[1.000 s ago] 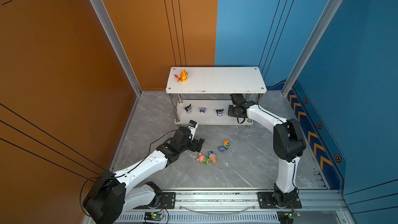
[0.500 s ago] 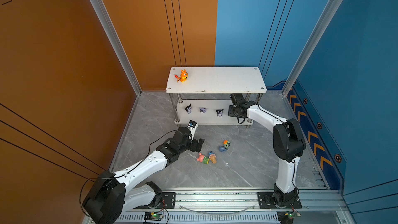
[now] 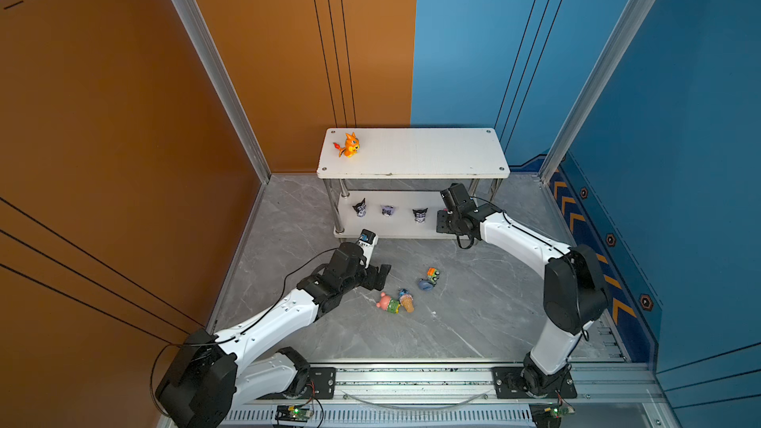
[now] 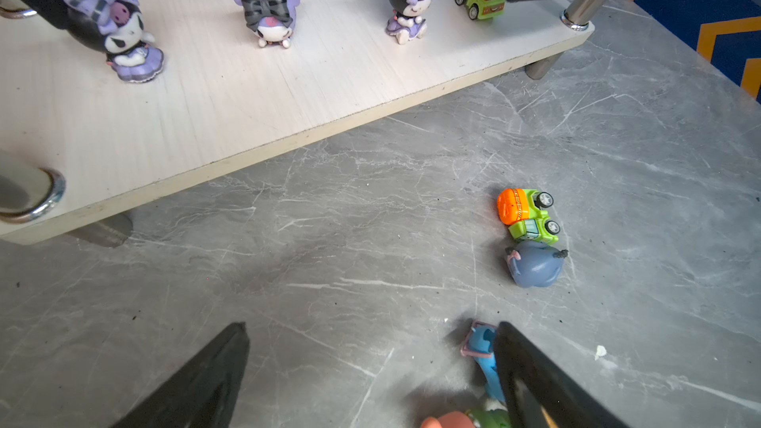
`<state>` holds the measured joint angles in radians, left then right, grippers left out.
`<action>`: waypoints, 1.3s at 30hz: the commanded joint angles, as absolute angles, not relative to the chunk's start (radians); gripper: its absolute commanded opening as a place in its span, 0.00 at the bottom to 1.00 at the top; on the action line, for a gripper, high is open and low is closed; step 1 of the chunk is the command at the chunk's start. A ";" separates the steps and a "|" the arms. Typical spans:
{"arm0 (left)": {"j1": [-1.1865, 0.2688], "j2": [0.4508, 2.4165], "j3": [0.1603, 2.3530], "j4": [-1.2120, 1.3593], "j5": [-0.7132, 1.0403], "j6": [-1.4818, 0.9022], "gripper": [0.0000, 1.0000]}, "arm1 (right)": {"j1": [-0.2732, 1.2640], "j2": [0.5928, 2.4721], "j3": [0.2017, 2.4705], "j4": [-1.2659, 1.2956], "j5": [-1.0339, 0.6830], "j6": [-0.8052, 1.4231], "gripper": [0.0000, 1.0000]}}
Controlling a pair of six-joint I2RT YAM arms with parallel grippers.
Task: Place and organize the plastic toys onto the shelf
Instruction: 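Open the right gripper on the shelf and move it over the orange-and-green car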
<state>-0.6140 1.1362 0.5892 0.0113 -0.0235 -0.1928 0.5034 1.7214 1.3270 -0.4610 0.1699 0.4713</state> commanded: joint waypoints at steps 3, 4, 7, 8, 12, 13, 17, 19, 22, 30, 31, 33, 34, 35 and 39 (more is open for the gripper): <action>-0.613 1.122 0.575 0.016 0.011 -0.205 0.94 | 0.555 1.550 1.180 -0.492 0.236 0.499 0.55; -0.616 1.124 0.575 0.015 0.011 -0.205 0.94 | 0.568 1.520 1.143 -0.500 0.239 0.506 0.55; -0.621 1.124 0.576 0.018 0.009 -0.208 0.94 | 0.617 1.458 1.053 -0.523 0.237 0.523 0.55; -0.620 1.124 0.575 0.020 0.010 -0.210 0.94 | 0.634 1.442 1.025 -0.521 0.237 0.528 0.56; -0.620 1.139 0.576 0.041 0.015 -0.222 0.94 | 0.693 1.409 0.917 -0.501 0.228 0.581 0.57; -0.621 1.143 0.579 0.045 0.018 -0.225 0.94 | 0.693 1.411 0.900 -0.495 0.226 0.592 0.57; -0.632 1.164 0.592 0.050 0.027 -0.230 0.94 | 0.729 1.430 0.846 -0.444 0.201 0.634 0.57; -0.636 1.170 0.601 0.047 0.023 -0.230 0.94 | 0.729 1.447 0.838 -0.421 0.184 0.643 0.57; -0.638 1.173 0.602 0.043 0.018 -0.227 0.94 | 0.728 1.480 0.840 -0.396 0.164 0.651 0.57; -0.640 1.169 0.597 0.038 0.008 -0.227 0.94 | 0.729 1.528 0.858 -0.362 0.146 0.650 0.56; -0.640 1.170 0.597 0.038 0.008 -0.227 0.94 | 0.727 1.530 0.863 -0.363 0.146 0.650 0.56; -0.638 1.173 0.599 0.041 0.008 -0.225 0.94 | 0.727 1.536 0.872 -0.363 0.147 0.648 0.56; -0.639 1.173 0.598 0.041 0.007 -0.224 0.94 | 0.727 1.543 0.876 -0.364 0.145 0.646 0.56; -0.638 1.176 0.598 0.043 0.007 -0.224 0.94 | 0.727 1.547 0.881 -0.365 0.144 0.646 0.56; -0.638 1.179 0.600 0.044 0.007 -0.221 0.94 | 0.726 1.579 0.897 -0.362 0.147 0.642 0.56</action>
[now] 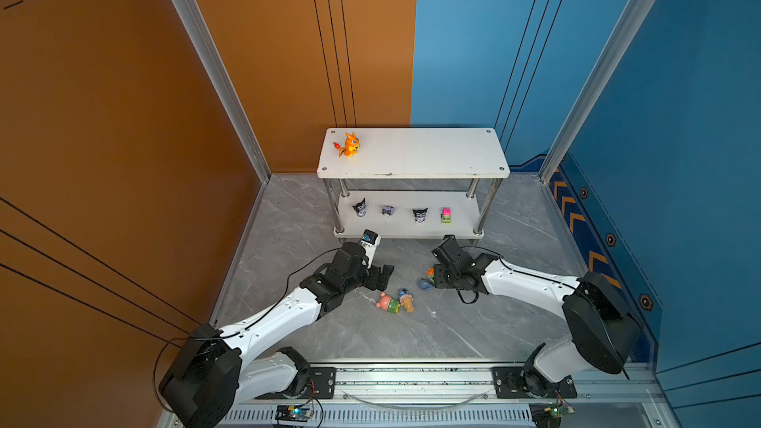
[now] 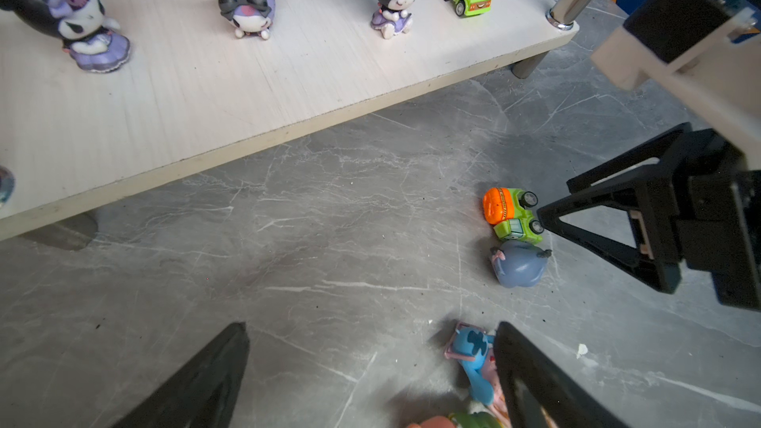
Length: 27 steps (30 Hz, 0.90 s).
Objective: Place and organize the plastic toys onto the shelf
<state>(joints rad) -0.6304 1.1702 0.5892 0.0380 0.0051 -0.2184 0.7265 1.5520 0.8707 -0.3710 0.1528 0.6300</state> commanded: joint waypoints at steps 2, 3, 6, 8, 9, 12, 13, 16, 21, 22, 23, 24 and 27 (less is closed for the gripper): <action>-0.637 1.180 0.601 0.044 0.006 -0.219 0.94 | 0.721 1.591 0.905 -0.364 0.148 0.641 0.56; -0.636 1.178 0.600 0.042 0.007 -0.219 0.94 | 0.721 1.595 0.910 -0.365 0.148 0.640 0.56; -0.632 1.177 0.597 0.040 0.005 -0.218 0.94 | 0.715 1.606 0.925 -0.376 0.153 0.634 0.56; -0.629 1.175 0.597 0.038 0.005 -0.217 0.94 | 0.709 1.611 0.930 -0.389 0.156 0.629 0.55; -0.627 1.173 0.595 0.038 0.005 -0.216 0.94 | 0.707 1.611 0.928 -0.392 0.157 0.628 0.55; -0.623 1.173 0.595 0.038 0.008 -0.216 0.94 | 0.707 1.607 0.918 -0.405 0.159 0.626 0.54; -0.623 1.173 0.596 0.038 0.009 -0.216 0.94 | 0.707 1.603 0.914 -0.409 0.161 0.626 0.54; -0.622 1.177 0.594 0.040 0.011 -0.216 0.94 | 0.707 1.584 0.891 -0.416 0.167 0.628 0.53; -0.621 1.186 0.597 0.046 0.018 -0.219 0.94 | 0.668 1.549 0.839 -0.428 0.169 0.638 0.52; -0.621 1.187 0.597 0.047 0.020 -0.220 0.94 | 0.665 1.540 0.827 -0.431 0.173 0.641 0.52; -0.621 1.187 0.598 0.048 0.020 -0.221 0.94 | 0.661 1.529 0.814 -0.434 0.175 0.643 0.52; -0.621 1.187 0.599 0.049 0.021 -0.221 0.94 | 0.657 1.519 0.803 -0.438 0.176 0.646 0.51; -0.623 1.189 0.599 0.053 0.024 -0.224 0.94 | 0.640 1.486 0.769 -0.445 0.178 0.650 0.51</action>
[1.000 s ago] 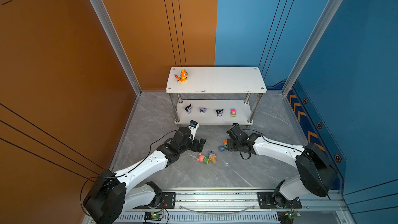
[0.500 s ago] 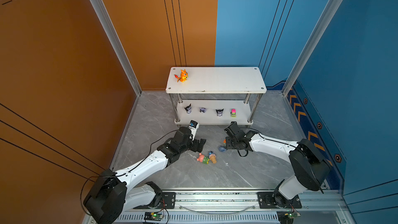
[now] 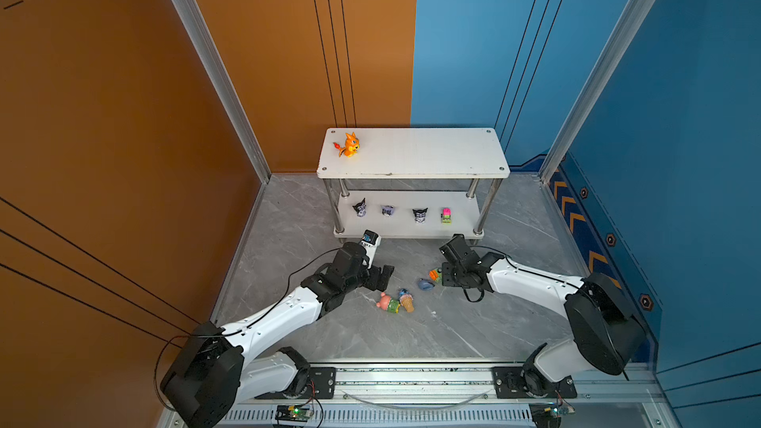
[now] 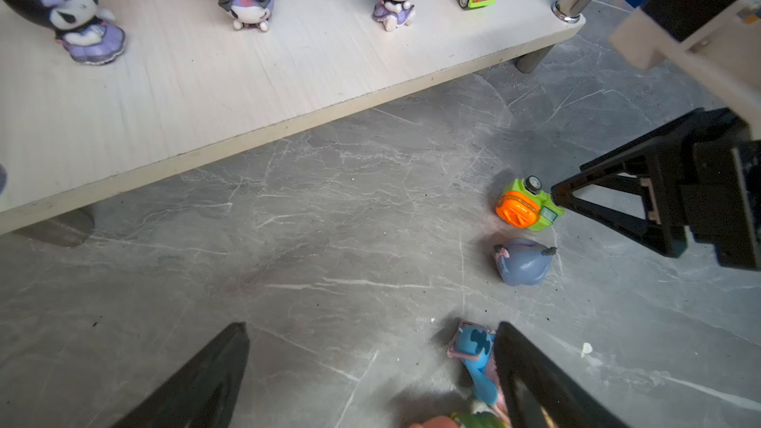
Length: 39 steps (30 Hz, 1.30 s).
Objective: Place and organize the plastic toys onto the shelf
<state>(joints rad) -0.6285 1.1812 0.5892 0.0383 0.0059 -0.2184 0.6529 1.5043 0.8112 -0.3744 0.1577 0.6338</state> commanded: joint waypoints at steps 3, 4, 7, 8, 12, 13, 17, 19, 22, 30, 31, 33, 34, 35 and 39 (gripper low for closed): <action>-0.622 1.197 0.602 0.059 0.028 -0.227 0.94 | 0.620 1.467 0.746 -0.449 0.176 0.647 0.51; -0.623 1.201 0.603 0.062 0.031 -0.227 0.94 | 0.615 1.467 0.744 -0.449 0.175 0.645 0.51; -0.626 1.205 0.607 0.066 0.035 -0.229 0.94 | 0.600 1.474 0.736 -0.442 0.169 0.637 0.51; -0.627 1.205 0.609 0.064 0.034 -0.229 0.94 | 0.598 1.478 0.735 -0.439 0.166 0.635 0.51; -0.629 1.197 0.610 0.054 0.030 -0.227 0.94 | 0.591 1.502 0.731 -0.430 0.158 0.627 0.51; -0.629 1.195 0.609 0.053 0.028 -0.227 0.94 | 0.590 1.507 0.728 -0.427 0.157 0.625 0.51; -0.629 1.195 0.608 0.049 0.026 -0.228 0.94 | 0.578 1.531 0.715 -0.419 0.152 0.625 0.51; -0.630 1.196 0.607 0.050 0.026 -0.228 0.94 | 0.571 1.542 0.708 -0.421 0.154 0.626 0.51; -0.629 1.202 0.613 0.050 0.026 -0.227 0.94 | 0.556 1.555 0.696 -0.432 0.164 0.630 0.50; -0.630 1.211 0.621 0.052 0.032 -0.227 0.94 | 0.504 1.477 0.637 -0.401 0.113 0.662 0.48; -0.630 1.212 0.621 0.051 0.032 -0.226 0.94 | 0.503 1.453 0.637 -0.419 0.127 0.664 0.48; -0.630 1.209 0.622 0.049 0.033 -0.226 0.94 | 0.494 1.405 0.637 -0.456 0.149 0.670 0.48; -0.632 1.206 0.621 0.051 0.032 -0.225 0.94 | 0.488 1.378 0.635 -0.472 0.152 0.669 0.48; -0.632 1.205 0.620 0.053 0.032 -0.226 0.94 | 0.484 1.357 0.634 -0.487 0.156 0.667 0.48; -0.633 1.212 0.620 0.065 0.039 -0.230 0.94 | 0.465 1.272 0.648 -0.564 0.186 0.655 0.48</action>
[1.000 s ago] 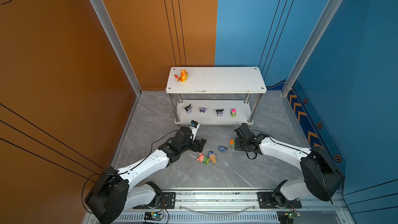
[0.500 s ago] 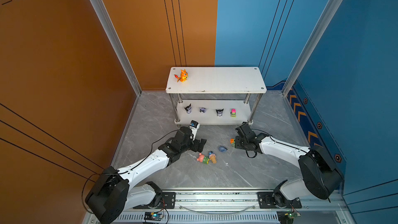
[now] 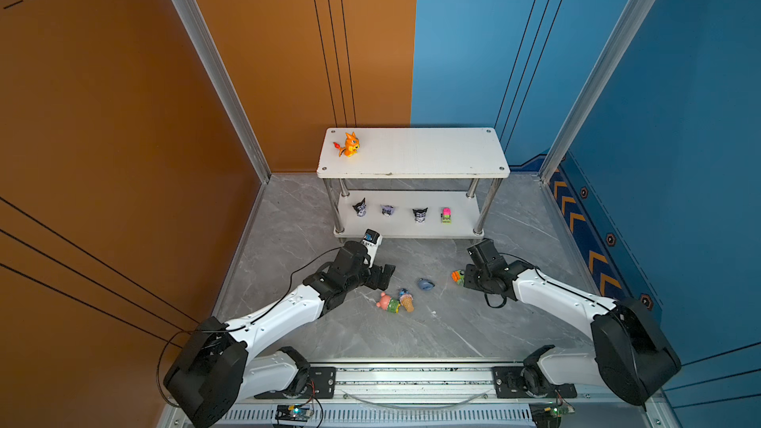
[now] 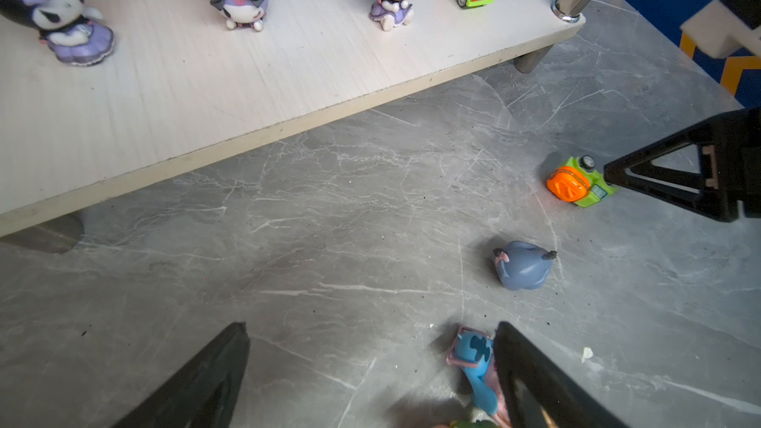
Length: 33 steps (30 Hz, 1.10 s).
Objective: Place and organize the plastic toys onto the shelf
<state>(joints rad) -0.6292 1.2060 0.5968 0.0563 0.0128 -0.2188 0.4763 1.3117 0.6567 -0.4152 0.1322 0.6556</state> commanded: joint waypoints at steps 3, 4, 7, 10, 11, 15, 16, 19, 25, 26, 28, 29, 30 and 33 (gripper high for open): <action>-0.635 1.219 0.621 0.076 0.043 -0.230 0.94 | 0.463 1.228 0.666 -0.613 0.207 0.631 0.48; -0.635 1.222 0.622 0.077 0.045 -0.230 0.94 | 0.467 1.213 0.671 -0.614 0.196 0.609 0.48; -0.635 1.224 0.626 0.076 0.049 -0.226 0.94 | 0.503 1.166 0.687 -0.632 0.189 0.571 0.49; -0.635 1.221 0.624 0.078 0.048 -0.226 0.94 | 0.562 1.150 0.730 -0.690 0.223 0.542 0.49; -0.635 1.220 0.621 0.080 0.047 -0.227 0.94 | 0.587 1.155 0.744 -0.707 0.240 0.531 0.49; -0.634 1.219 0.611 0.091 0.045 -0.227 0.94 | 0.660 1.242 0.814 -0.760 0.244 0.501 0.55; -0.633 1.220 0.610 0.094 0.046 -0.229 0.94 | 0.669 1.273 0.831 -0.761 0.232 0.492 0.58; -0.632 1.218 0.612 0.093 0.051 -0.229 0.94 | 0.682 1.376 0.880 -0.774 0.240 0.486 0.61; -0.629 1.183 0.603 0.071 0.040 -0.220 0.94 | 0.670 1.503 0.923 -0.767 0.258 0.461 0.63; -0.625 1.178 0.601 0.069 0.040 -0.219 0.94 | 0.662 1.516 0.923 -0.755 0.252 0.458 0.63; -0.618 1.177 0.597 0.069 0.043 -0.220 0.94 | 0.644 1.534 0.920 -0.730 0.237 0.449 0.63; -0.616 1.178 0.597 0.069 0.044 -0.219 0.94 | 0.636 1.541 0.919 -0.719 0.230 0.442 0.63; -0.614 1.179 0.597 0.070 0.046 -0.219 0.94 | 0.628 1.546 0.917 -0.703 0.218 0.434 0.63; -0.612 1.188 0.597 0.074 0.049 -0.219 0.94 | 0.608 1.563 0.917 -0.661 0.201 0.417 0.61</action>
